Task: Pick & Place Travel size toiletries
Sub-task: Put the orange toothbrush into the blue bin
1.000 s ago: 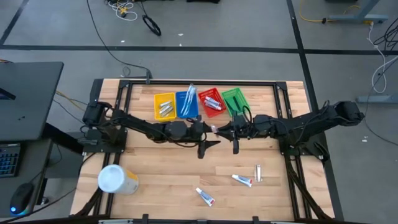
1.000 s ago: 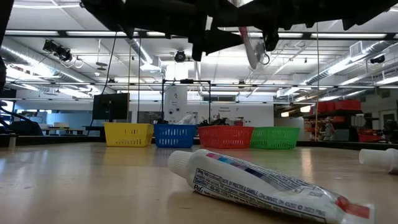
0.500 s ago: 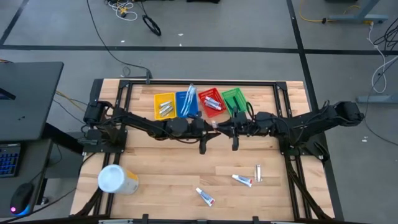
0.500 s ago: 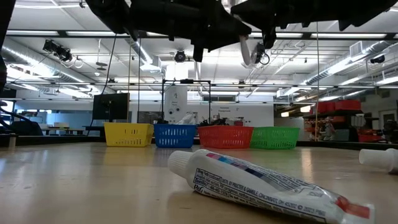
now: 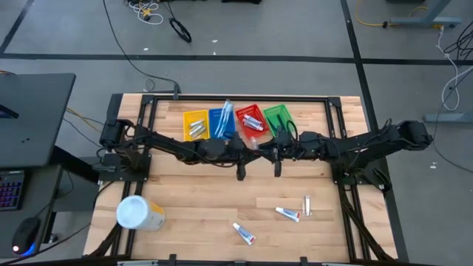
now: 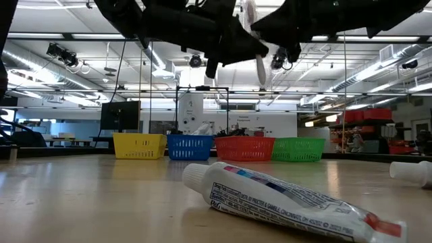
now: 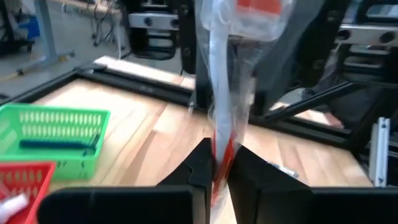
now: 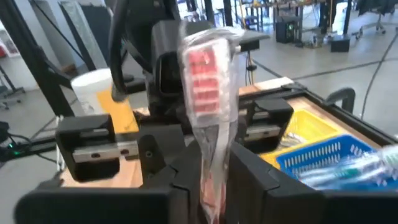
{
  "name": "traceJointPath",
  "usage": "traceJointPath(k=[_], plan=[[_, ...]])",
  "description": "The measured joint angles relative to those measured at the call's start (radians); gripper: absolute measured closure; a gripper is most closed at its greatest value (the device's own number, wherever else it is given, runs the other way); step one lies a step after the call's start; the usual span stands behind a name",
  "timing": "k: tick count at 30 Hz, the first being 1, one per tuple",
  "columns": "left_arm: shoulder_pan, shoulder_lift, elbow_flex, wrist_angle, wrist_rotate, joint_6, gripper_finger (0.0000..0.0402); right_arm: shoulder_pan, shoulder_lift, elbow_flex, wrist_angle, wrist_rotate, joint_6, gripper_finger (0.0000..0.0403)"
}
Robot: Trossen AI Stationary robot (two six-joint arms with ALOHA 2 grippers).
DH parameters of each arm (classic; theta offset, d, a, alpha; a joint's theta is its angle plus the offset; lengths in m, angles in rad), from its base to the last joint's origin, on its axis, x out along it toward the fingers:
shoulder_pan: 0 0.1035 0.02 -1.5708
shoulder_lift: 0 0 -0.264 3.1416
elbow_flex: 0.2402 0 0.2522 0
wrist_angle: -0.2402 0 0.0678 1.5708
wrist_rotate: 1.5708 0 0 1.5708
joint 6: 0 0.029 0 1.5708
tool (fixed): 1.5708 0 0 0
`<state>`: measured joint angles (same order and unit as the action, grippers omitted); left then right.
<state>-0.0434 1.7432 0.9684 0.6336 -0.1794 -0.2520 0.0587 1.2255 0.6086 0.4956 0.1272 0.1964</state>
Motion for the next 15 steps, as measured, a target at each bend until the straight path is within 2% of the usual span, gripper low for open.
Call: traceJointPath(k=[2, 5, 10, 15], plan=[[0.007, 0.000, 0.000, -0.029, -0.007, -0.025, 0.0373, -0.004, -0.001, 0.000, -0.050, 0.014, 0.014, 0.0308], [0.024, 0.000, 0.000, -0.086, -0.014, -0.070, 0.0374, -0.005, -0.014, 0.000, -0.144, 0.058, 0.039, 0.0295], [0.069, 0.000, 0.000, -0.190, -0.021, -0.116, 0.0374, -0.006, -0.043, 0.000, -0.283, 0.072, 0.103, 0.0278], [0.163, -0.032, 0.000, -0.294, -0.025, -0.119, 0.0371, -0.006, -0.057, 0.000, -0.454, 0.072, 0.150, 0.0268]])
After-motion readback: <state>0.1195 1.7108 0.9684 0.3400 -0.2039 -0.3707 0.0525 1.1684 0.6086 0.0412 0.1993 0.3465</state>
